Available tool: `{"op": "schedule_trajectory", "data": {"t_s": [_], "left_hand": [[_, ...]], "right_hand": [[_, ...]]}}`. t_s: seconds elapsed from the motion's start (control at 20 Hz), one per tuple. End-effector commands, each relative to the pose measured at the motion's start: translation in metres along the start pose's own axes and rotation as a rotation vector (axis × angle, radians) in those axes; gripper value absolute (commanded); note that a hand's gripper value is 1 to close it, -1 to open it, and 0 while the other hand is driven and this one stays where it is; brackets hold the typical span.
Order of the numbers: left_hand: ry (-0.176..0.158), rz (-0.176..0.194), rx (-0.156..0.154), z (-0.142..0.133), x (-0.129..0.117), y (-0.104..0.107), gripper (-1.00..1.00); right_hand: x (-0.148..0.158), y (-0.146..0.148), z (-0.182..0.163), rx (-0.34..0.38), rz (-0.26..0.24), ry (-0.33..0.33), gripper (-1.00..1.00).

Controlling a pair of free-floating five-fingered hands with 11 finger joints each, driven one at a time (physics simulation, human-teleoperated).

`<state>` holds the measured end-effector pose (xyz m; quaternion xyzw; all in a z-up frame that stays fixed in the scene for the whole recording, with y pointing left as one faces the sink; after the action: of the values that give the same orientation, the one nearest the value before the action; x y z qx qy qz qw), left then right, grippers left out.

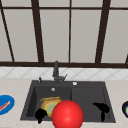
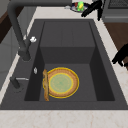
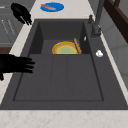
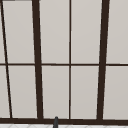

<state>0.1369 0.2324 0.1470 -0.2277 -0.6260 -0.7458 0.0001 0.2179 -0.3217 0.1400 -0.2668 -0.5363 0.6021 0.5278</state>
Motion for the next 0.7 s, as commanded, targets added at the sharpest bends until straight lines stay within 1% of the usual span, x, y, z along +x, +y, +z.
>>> {"op": "schedule_trajectory", "data": {"t_s": [0.0,0.4,0.45,0.6,0.65], "left_hand": [[0.000,0.000,0.000,0.000,0.000,0.000,0.00],[0.000,0.000,0.000,0.000,0.000,0.000,0.00],[0.000,0.000,0.000,0.000,0.000,0.000,0.00],[0.000,0.000,0.000,0.000,0.000,0.000,0.00],[0.000,0.000,0.000,0.000,0.000,0.000,0.00]], "right_hand": [[0.014,-0.008,-0.025,-0.083,0.019,-0.016,-1.00],[0.035,-0.020,-0.086,-0.157,0.040,-0.015,-1.00],[0.037,-0.022,-0.094,-0.157,0.041,-0.008,-1.00],[0.041,-0.026,-0.122,-0.130,0.022,0.011,-1.00],[0.043,-0.027,-0.130,-0.130,0.025,0.014,-1.00]]}}
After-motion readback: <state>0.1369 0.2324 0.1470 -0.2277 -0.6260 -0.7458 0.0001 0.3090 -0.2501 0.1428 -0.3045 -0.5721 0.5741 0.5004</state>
